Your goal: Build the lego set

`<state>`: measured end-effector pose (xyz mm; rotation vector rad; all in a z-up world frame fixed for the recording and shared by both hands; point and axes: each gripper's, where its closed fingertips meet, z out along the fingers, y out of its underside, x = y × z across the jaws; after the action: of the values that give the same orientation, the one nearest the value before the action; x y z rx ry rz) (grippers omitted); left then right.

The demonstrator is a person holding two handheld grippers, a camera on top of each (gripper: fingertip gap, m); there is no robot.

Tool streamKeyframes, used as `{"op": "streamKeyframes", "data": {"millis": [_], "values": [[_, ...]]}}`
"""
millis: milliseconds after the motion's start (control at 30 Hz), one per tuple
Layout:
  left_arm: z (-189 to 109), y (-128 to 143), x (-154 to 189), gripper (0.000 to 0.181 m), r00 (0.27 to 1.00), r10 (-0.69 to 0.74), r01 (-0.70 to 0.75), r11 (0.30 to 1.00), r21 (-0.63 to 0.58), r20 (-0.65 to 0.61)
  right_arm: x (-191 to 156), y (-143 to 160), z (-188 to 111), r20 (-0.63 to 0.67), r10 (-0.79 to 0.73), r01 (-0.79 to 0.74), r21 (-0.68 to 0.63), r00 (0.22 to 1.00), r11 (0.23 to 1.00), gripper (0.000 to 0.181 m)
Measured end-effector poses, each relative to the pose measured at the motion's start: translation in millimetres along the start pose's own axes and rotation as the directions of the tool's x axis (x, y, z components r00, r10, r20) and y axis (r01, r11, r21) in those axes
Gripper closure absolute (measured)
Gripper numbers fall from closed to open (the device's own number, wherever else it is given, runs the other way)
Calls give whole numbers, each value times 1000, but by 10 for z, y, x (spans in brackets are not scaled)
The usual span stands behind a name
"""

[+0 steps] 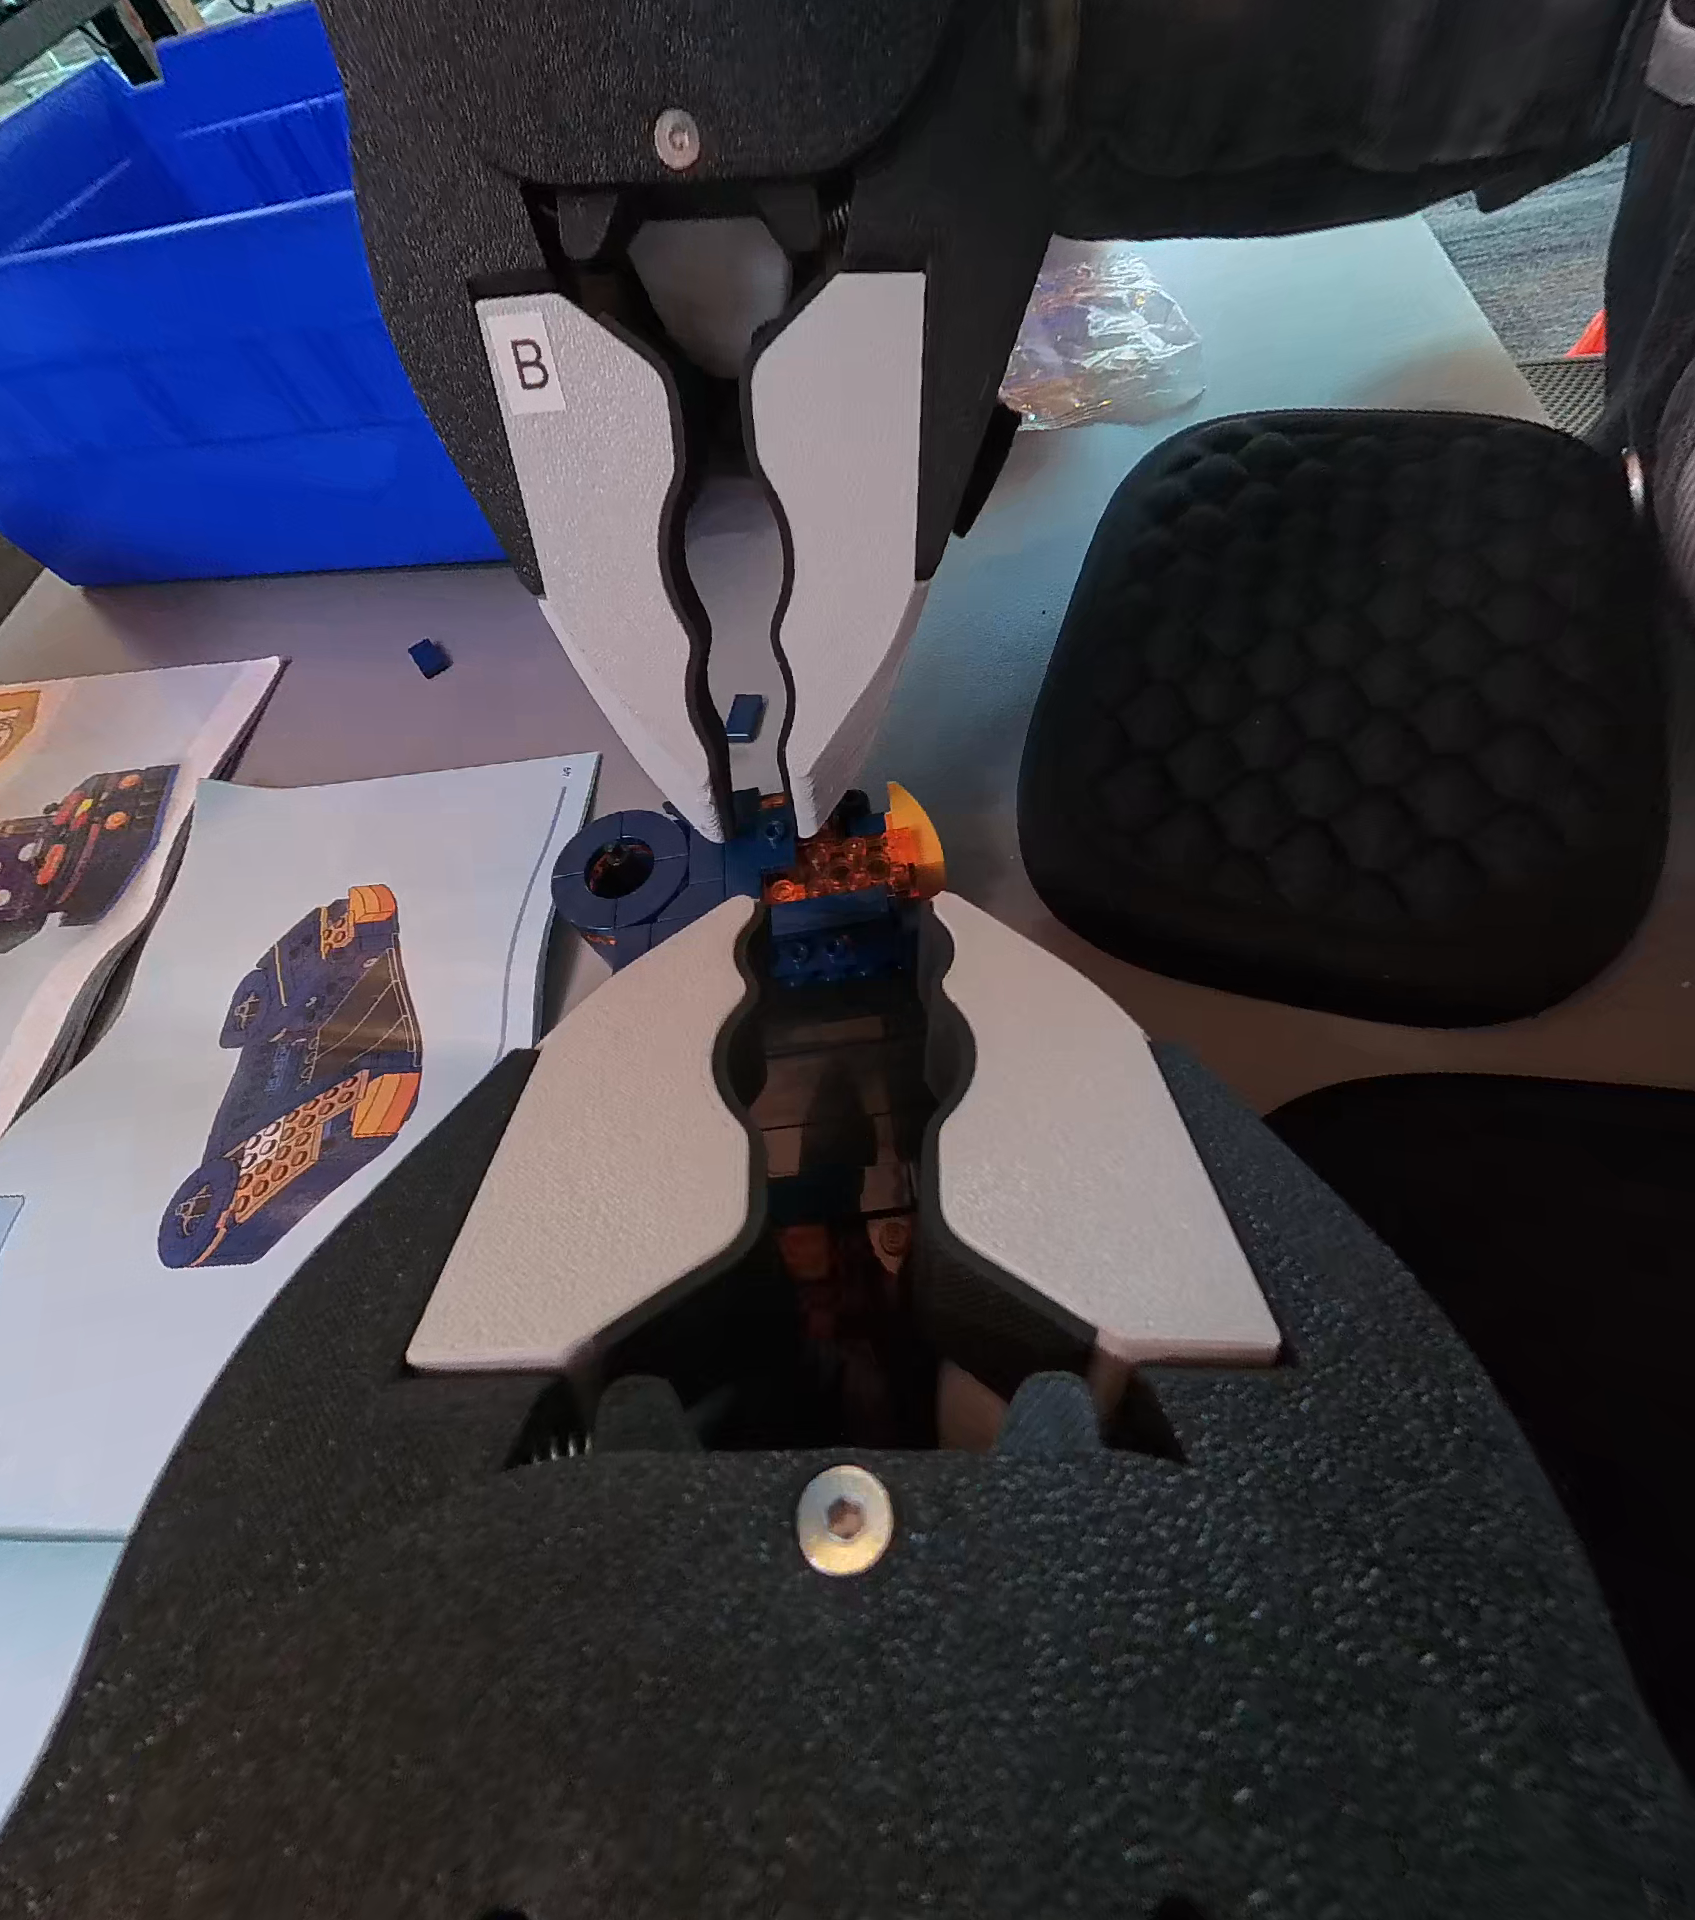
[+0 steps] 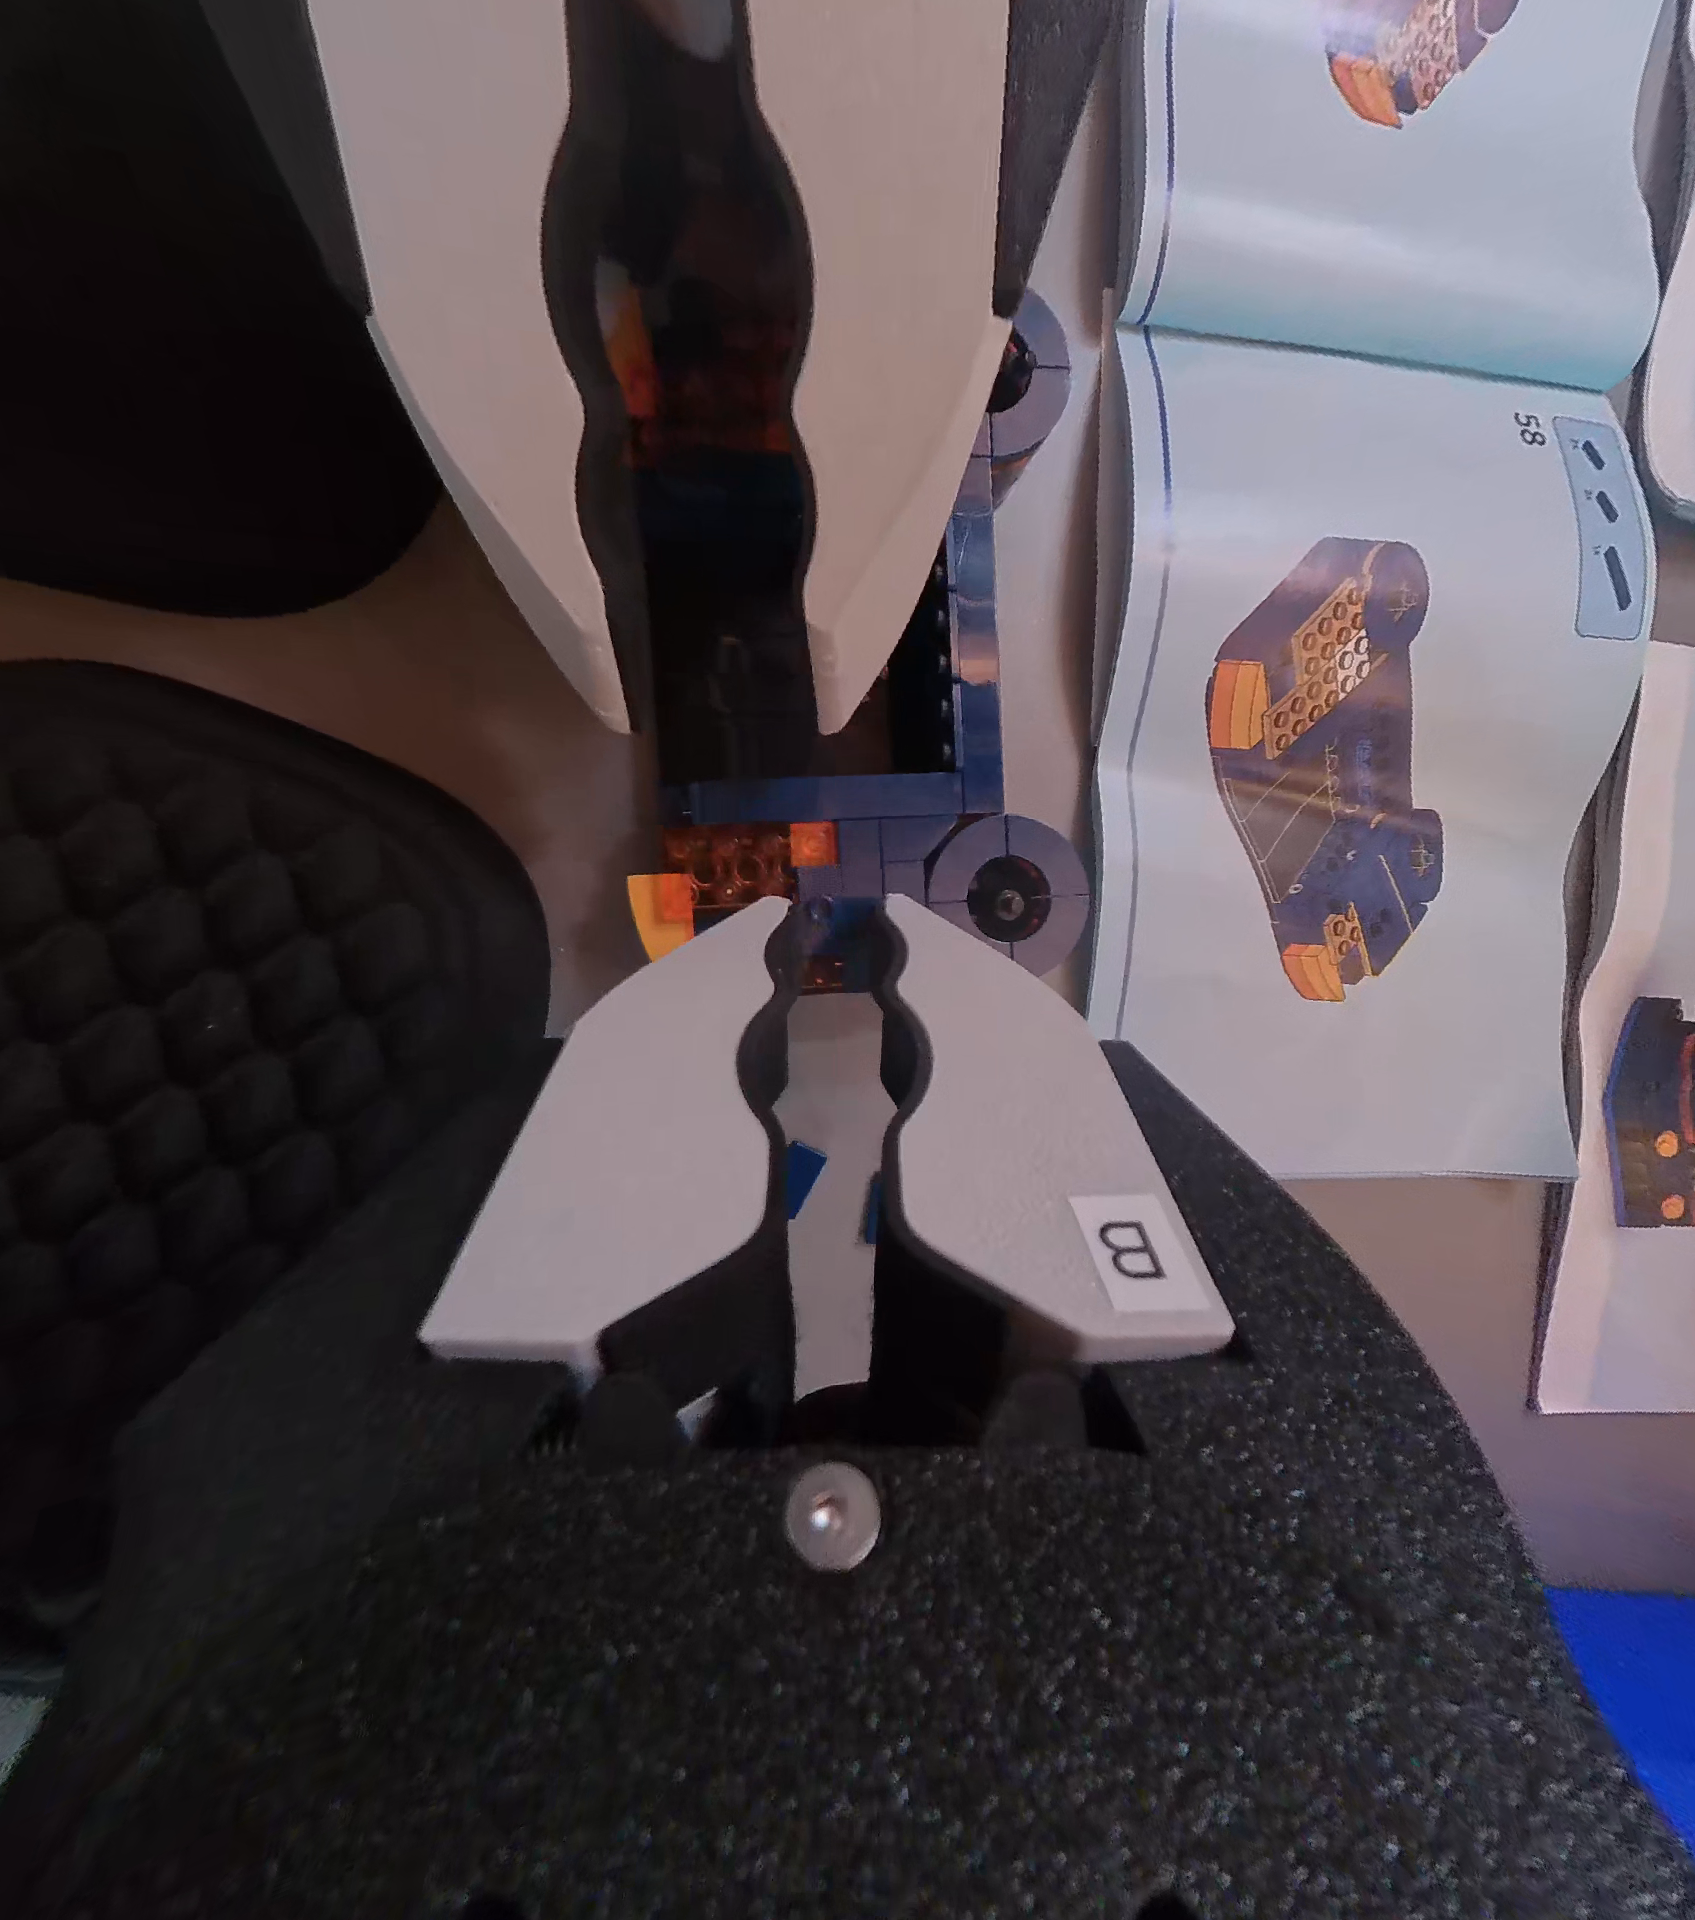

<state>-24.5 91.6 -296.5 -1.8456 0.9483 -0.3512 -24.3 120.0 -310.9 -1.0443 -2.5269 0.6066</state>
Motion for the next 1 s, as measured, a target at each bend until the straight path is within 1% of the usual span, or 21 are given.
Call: {"op": "streamKeyframes", "data": {"millis": [200,300,333,367,433,567,767,900,1000], "values": [[0,-3,-2,155,1000,3,-3,1000,3,2,6,0,-9,-4,16,-16,15,1000,1000,166],[3,0,-3,155,1000,6,-6,1000,0,4,1,-26,-42,7,32,-32,57,999,998,166],[3,2,-5,155,1000,7,-7,1000,-1,6,6,-49,-63,4,39,-39,82,999,996,176],[6,7,-7,155,1000,8,-8,1000,-4,8,11,-78,-84,2,51,-51,112,999,992,181],[14,19,-5,155,1000,13,-13,1000,-13,9,-5,-105,-93,24,86,-89,146,996,985,181],[18,21,-3,156,1000,14,-14,1000,-15,9,-20,-22,-22,26,100,-103,116,995,988,181],[21,21,3,156,1000,5,-5,1000,-10,0,-20,-20,-18,21,114,-116,94,993,989,181],[23,19,21,157,1000,0,-1,1000,-6,-13,-10,-20,-10,11,137,-138,37,990,990,181],[25,18,27,157,1000,-3,3,1000,-4,-19,-8,-14,-8,30,181,-180,-44,983,983,181]]}}
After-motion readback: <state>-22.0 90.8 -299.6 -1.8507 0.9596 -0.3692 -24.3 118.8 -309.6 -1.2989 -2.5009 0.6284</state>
